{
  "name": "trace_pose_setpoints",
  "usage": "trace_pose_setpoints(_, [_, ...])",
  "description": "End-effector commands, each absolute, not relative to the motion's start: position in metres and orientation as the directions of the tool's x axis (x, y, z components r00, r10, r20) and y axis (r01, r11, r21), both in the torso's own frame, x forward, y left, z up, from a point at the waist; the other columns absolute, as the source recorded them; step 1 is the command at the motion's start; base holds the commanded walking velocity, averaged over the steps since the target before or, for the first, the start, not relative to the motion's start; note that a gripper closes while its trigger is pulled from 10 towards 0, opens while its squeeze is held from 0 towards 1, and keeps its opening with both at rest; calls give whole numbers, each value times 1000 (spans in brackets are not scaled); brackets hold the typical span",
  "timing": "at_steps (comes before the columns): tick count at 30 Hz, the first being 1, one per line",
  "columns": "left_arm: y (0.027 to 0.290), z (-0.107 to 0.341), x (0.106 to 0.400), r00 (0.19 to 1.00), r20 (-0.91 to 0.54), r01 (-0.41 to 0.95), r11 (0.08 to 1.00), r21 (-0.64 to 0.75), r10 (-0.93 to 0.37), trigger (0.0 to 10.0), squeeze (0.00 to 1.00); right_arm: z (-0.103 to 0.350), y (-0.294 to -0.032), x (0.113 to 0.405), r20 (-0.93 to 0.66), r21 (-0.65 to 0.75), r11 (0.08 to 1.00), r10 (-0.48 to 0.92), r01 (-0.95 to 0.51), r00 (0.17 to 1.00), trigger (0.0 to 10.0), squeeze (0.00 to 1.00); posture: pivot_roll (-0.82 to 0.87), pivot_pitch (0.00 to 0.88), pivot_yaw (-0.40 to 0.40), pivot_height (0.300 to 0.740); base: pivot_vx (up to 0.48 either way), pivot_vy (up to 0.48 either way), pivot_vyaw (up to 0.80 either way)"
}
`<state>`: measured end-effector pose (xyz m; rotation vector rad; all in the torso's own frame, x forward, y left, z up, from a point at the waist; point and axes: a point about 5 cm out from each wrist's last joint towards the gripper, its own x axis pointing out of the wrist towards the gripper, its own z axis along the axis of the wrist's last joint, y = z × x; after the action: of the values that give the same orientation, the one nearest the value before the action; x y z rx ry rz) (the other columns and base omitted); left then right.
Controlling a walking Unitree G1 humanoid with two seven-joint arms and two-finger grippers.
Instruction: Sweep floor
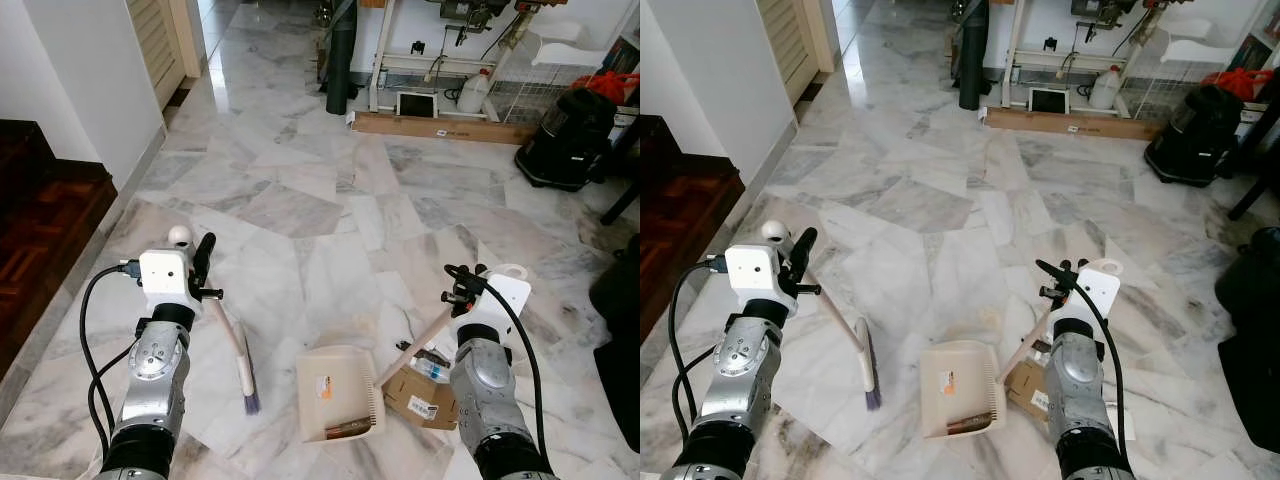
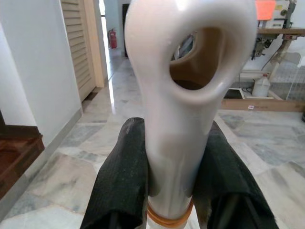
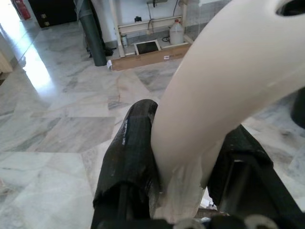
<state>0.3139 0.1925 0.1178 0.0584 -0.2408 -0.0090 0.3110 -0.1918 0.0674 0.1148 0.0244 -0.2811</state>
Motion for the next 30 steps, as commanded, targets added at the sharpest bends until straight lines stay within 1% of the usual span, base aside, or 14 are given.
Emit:
trace_pose_setpoints(1, [188,121,314,963,268,14,997,82,-36,10000,0,80,-195,312,34,121,951,-291,285,956,10000,0,20,0,-49,740,0,0,625])
trace_pose_setpoints(12, [184,117,312,965,255,37,994,107,-63,10000,0,78,-186,310,31,144,952,-277,270,960,10000,0,26,0,-39,740,0,0,707])
trace_pose_setpoints(30, [180,117,316,964,252,52,991,126,-83,10000,0,76,-184,313,16,152,950,-278,272,961,10000,0,30,0,-37,740,0,0,799])
